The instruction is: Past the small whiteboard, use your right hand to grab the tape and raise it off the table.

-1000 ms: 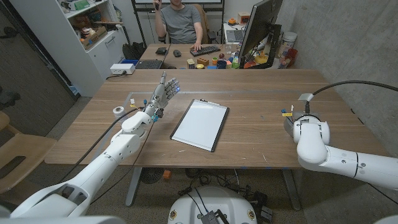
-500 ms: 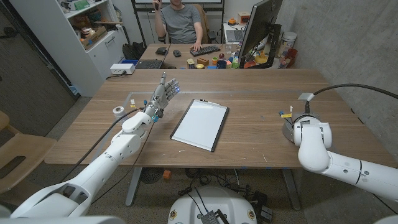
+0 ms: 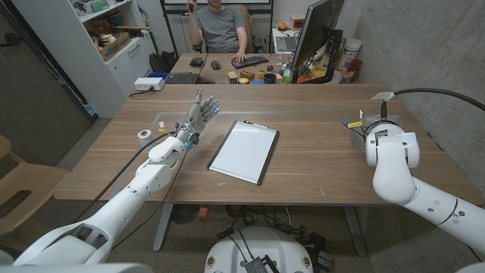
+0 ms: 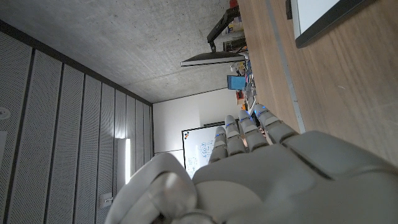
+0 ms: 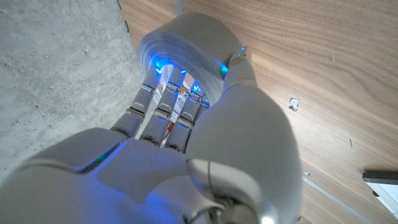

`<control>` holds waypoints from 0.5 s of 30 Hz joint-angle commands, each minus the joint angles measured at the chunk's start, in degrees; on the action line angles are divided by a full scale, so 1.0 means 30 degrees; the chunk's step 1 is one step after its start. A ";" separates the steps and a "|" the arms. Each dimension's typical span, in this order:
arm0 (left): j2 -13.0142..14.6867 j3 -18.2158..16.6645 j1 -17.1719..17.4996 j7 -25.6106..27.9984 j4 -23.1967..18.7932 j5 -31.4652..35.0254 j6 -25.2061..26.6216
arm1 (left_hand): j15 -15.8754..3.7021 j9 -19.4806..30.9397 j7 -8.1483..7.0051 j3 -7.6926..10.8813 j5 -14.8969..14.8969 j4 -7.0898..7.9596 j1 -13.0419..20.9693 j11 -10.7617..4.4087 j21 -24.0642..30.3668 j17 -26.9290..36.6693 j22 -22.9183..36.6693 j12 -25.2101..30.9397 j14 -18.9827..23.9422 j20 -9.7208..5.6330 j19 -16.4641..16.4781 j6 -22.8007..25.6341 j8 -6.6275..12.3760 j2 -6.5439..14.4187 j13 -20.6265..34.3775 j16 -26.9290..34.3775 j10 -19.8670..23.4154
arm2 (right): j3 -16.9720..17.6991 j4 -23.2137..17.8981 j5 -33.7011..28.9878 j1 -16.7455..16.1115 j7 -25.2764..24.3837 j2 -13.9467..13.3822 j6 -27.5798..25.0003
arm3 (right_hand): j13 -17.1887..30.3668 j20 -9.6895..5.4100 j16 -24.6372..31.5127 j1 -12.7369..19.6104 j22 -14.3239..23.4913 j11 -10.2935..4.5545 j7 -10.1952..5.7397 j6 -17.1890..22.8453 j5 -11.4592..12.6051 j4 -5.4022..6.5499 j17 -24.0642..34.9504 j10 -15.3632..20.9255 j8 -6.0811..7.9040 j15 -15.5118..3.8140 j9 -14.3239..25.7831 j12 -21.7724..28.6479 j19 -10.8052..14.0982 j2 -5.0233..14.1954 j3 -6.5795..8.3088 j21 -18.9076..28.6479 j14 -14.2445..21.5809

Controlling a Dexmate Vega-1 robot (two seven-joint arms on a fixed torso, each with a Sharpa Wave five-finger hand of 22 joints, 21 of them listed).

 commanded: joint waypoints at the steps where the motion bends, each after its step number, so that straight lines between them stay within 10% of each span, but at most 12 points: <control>1: -0.0088 -0.0053 -0.0190 -0.0420 0.0410 -0.0138 -0.0164 | 0.0030 0.0069 -0.0060 0.0095 0.0052 0.0047 0.0048 -0.0003 0.0113 0.0102 0.0062 0.0069 0.0212 0.0043 0.0080 0.0148 0.0094 0.0092 0.0033 0.0092 0.0195 | 0.5429 -0.2043 -0.1991 -0.1582 0.1478 0.2728 0.6155 | 0.3913 -0.2161 0.4820 0.2897 0.0126 -0.0999 -0.0756 0.1222 -0.0016 0.0049 0.4563 0.1351 0.0210 -0.3238 0.0053 0.0158 0.0889 0.2892 0.0918 0.0262 0.0205; 15: -0.0123 -0.0176 -0.0265 -0.0382 0.0380 -0.0155 -0.0334 | 0.0016 0.0068 -0.0065 0.0104 0.0049 0.0044 0.0035 0.0000 0.0112 0.0102 0.0062 0.0062 0.0190 0.0026 0.0075 0.0149 0.0084 0.0085 0.0032 0.0081 0.0196 | 0.8837 -0.3912 -0.1819 0.0380 0.2955 0.4798 1.1510 | 0.4155 -0.2215 0.4782 0.2991 0.0405 -0.0908 -0.0552 0.1333 -0.0054 -0.0008 0.4263 0.1571 0.0284 -0.3265 0.0130 0.0173 0.1342 0.2811 0.1084 0.1184 0.0569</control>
